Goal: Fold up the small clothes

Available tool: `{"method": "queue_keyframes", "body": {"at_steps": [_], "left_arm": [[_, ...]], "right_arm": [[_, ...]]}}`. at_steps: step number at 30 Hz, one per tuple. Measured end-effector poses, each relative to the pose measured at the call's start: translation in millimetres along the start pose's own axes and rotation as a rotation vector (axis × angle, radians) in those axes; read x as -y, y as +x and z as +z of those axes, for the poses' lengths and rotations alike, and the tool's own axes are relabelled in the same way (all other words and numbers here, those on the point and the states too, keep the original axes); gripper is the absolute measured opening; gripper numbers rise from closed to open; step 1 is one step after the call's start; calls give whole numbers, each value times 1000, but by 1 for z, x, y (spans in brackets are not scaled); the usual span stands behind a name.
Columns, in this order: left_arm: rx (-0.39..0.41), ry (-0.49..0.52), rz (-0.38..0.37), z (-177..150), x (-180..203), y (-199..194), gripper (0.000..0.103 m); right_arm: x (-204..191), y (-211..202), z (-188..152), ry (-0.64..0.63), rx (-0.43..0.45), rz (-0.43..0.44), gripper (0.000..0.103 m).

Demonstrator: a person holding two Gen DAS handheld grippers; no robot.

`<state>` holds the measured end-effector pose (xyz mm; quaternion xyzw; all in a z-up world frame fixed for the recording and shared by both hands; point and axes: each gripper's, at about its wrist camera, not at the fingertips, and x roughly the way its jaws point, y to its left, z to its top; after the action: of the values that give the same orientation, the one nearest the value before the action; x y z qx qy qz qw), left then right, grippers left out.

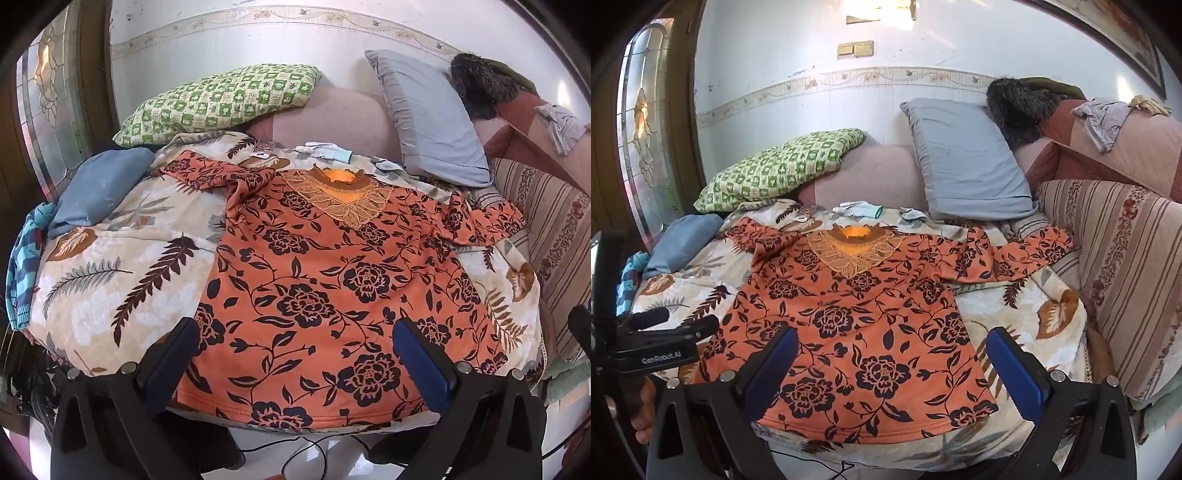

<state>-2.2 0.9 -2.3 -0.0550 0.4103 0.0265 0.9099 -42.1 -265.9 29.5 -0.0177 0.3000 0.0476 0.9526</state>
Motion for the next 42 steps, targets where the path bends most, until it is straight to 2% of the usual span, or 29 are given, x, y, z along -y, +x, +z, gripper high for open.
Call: {"method": "queue_keyframes", "body": {"at_steps": [15,28,42], "left_arm": [[9,-13,1,3,-8,-5,103],[7,-20,6,3,-12,-2,103],[12,-17,10,3,-12,-2,103]], "right_arm": [[1,0,-1,12,7,4,103],[-2,6,-1,-9,-34,-15,103],[0,7,-1,-5,-23,-22,103]]}}
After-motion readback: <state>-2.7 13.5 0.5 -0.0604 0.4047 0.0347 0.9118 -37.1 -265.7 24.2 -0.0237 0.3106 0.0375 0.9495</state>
